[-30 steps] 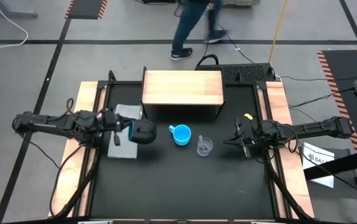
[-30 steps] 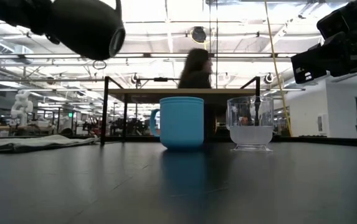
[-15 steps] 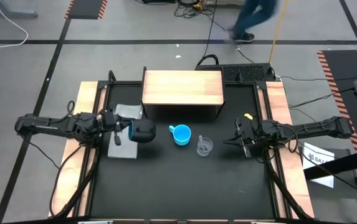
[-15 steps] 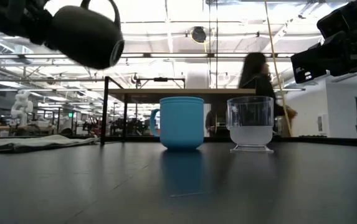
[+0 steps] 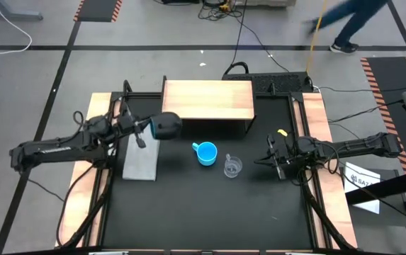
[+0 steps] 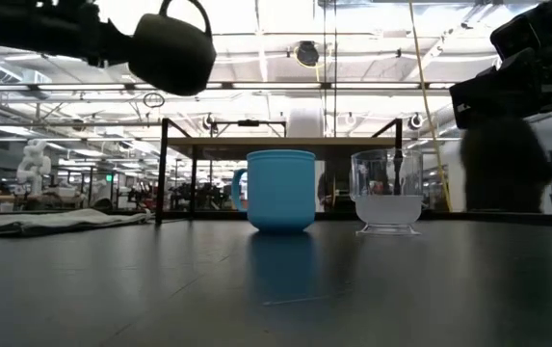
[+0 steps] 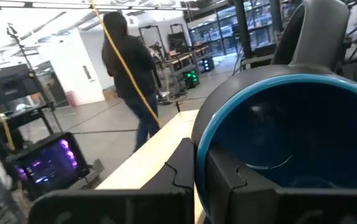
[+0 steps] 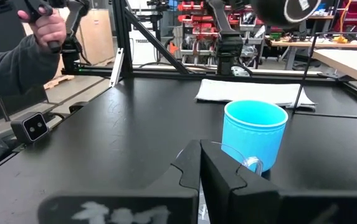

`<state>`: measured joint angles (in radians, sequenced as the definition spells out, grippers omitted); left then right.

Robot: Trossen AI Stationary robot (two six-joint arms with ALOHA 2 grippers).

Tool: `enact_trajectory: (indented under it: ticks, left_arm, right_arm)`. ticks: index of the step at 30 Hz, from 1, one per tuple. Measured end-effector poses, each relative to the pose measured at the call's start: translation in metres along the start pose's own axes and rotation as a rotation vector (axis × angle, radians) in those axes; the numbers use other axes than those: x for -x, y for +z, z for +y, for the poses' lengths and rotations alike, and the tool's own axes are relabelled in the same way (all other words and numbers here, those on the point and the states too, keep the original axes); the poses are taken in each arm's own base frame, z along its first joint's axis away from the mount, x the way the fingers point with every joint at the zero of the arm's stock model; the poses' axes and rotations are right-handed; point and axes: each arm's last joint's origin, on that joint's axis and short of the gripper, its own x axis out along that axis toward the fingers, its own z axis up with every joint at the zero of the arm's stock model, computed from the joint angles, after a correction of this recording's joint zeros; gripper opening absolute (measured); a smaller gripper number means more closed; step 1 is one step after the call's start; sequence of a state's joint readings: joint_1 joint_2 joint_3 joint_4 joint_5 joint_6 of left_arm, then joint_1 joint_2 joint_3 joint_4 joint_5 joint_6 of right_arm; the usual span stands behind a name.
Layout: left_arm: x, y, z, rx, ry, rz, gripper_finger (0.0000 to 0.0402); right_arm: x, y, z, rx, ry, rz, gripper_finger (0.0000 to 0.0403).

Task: Stack small to large cups/mugs on shelf
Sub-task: Put the black cup on the shelf

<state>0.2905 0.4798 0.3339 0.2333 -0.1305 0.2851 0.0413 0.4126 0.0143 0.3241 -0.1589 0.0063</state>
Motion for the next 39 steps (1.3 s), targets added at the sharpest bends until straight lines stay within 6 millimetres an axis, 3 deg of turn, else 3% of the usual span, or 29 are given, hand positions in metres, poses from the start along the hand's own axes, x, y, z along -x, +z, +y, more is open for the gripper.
enact_trajectory:
  ticks: [13,25,34,39]
  left_arm:
    - [-0.046,0.040,0.044,0.039,0.017,0.031,0.0013]
    - [-0.069,0.073,0.080,0.003,0.036,0.105,0.0013]
    - [-0.106,0.103,0.122,-0.014,0.018,0.390,0.0013]
    - [-0.128,0.109,0.137,-0.028,-0.053,0.542,0.0013]
  right_arm:
    - [0.000,0.000,0.000,-0.001,0.000,0.000,0.0000]
    - [0.000,0.000,0.000,-0.001,0.000,0.001,0.0000]
    - [0.000,0.000,0.000,-0.001,0.000,0.001,0.0000]
    - [0.000,0.000,0.000,-0.001,0.000,0.001,0.0000]
